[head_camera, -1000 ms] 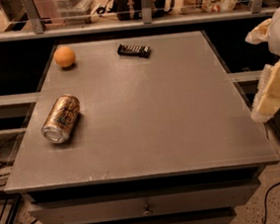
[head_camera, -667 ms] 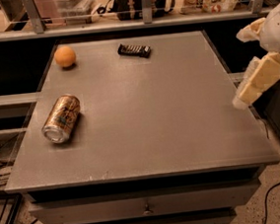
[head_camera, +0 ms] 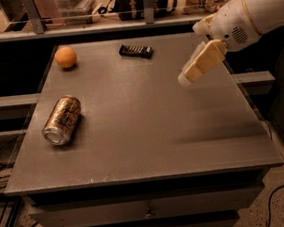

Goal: Pick orange

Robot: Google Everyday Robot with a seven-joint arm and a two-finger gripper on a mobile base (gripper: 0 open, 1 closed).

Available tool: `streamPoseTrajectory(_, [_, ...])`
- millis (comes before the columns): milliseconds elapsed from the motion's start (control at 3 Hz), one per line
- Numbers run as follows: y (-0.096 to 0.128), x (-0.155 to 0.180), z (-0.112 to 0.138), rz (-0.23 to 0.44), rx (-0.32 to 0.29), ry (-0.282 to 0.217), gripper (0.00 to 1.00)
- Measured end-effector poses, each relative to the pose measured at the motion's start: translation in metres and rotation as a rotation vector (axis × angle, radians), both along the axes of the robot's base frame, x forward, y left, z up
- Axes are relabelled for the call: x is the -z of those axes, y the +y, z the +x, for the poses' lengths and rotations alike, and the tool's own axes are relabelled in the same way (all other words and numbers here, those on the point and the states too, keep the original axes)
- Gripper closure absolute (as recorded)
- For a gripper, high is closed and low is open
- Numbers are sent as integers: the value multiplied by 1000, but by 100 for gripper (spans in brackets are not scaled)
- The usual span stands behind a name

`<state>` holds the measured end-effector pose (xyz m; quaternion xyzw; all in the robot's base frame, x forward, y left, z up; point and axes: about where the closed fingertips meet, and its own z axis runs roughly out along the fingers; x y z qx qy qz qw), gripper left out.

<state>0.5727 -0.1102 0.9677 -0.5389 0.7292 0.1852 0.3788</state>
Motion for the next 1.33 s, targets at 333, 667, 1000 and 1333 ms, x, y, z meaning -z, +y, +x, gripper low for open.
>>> streamPoseTrajectory(333, [0, 0, 0, 0, 0, 0, 0])
streamPoseTrajectory(667, [19, 5, 8, 67, 2, -3, 0])
streamPoseTrajectory(1000, [66, 7, 36, 197, -7, -14, 0])
streamPoseTrajectory(1333, [109, 15, 65, 253, -14, -7, 0])
